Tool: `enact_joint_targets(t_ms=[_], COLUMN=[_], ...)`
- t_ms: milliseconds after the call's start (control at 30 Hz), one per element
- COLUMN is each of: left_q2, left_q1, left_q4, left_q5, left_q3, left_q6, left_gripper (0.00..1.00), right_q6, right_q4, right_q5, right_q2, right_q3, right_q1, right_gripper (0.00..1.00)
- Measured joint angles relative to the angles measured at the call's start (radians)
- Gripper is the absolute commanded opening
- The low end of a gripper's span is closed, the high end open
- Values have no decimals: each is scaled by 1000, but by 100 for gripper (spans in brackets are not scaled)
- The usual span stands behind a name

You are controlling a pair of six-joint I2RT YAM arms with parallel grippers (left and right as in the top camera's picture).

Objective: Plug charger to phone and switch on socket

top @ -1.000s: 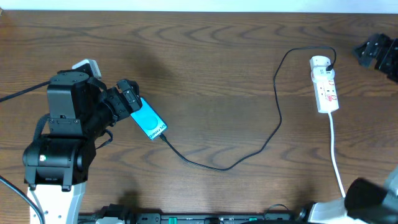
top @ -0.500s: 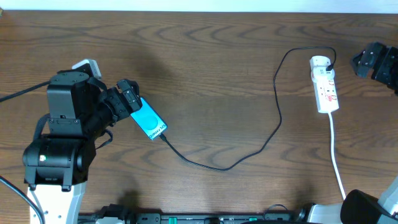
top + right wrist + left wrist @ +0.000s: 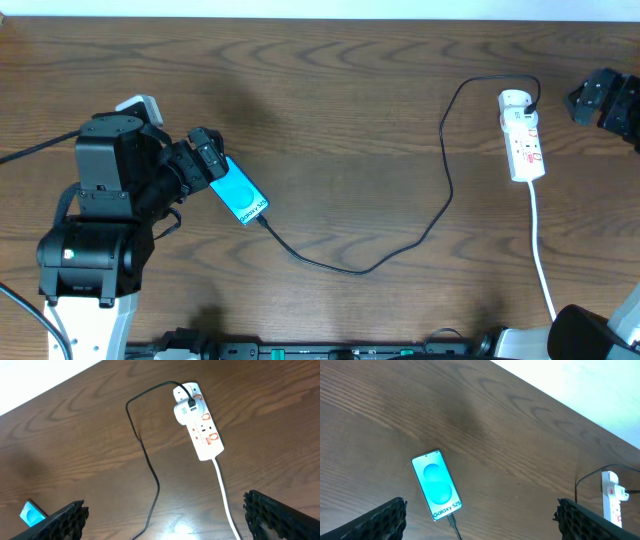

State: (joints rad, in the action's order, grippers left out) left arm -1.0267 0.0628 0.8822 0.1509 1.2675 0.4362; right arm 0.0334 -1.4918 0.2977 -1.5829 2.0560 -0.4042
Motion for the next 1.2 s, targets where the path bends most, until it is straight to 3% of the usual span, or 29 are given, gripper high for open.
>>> enact_joint_targets(t_ms=[533,700,800,1000,1200], left_q2=[0,24,109,359,670], left_q1=[0,0,4,44,46], left_q4=[1,145,154,-2,-381], left_q5=[-5,-54,-100,-171,-192], left_q3=[0,-1,-45,-310,-658], left_q6=[0,-11,-18,-19,-19], left_gripper=[95,95,95,95,95], right_q6=[0,0,0,0,0], right_q4=[0,0,0,-1,0], right_q5=[0,-1,-2,-3,-3], right_q2=[0,0,0,0,0], right_q3=[0,0,0,0,0], right_q1=[0,0,0,0,0], right_gripper=[99,99,99,99,99])
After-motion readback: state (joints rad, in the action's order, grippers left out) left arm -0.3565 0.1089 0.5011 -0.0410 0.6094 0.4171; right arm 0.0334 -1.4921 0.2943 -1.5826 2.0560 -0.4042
